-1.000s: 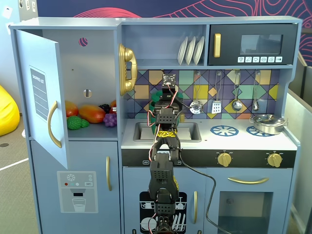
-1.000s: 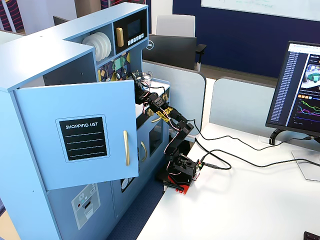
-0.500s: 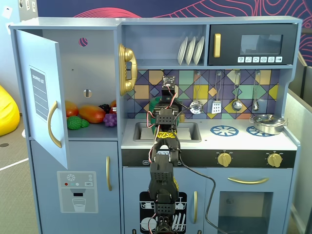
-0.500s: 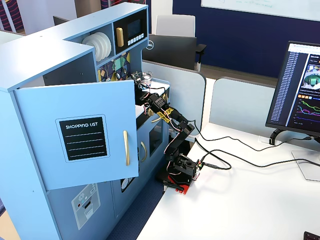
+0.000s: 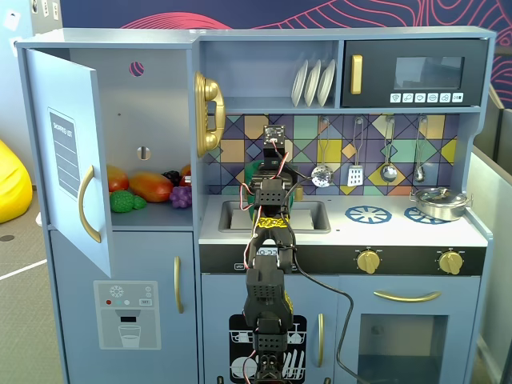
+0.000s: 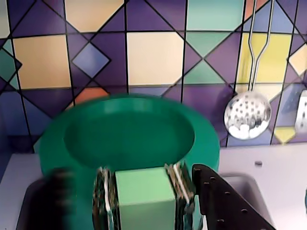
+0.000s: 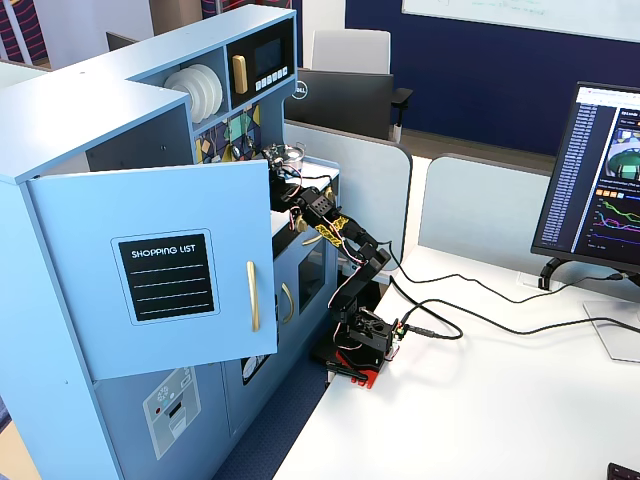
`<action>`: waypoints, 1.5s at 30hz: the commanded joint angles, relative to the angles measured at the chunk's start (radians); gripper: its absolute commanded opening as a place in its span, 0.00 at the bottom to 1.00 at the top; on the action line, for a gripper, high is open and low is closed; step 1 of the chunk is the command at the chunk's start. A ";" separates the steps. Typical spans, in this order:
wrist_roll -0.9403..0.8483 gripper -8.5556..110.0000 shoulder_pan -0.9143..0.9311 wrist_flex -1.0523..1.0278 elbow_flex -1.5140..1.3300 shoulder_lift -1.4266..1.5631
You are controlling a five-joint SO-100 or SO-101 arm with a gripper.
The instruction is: Pick up the lid from the counter and put it on the green recipient
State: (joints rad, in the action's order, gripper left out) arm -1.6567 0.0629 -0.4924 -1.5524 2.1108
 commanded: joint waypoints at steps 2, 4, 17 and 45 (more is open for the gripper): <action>-0.034 0.44 0.035 0.080 0.034 0.038; -0.031 0.43 0.018 0.067 0.086 0.048; 0.060 0.36 0.028 -0.469 -0.345 0.594; 0.247 0.08 -0.086 -0.914 -1.443 1.066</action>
State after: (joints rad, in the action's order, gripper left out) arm -1.4389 -0.0031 -1.3116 -2.9989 3.1738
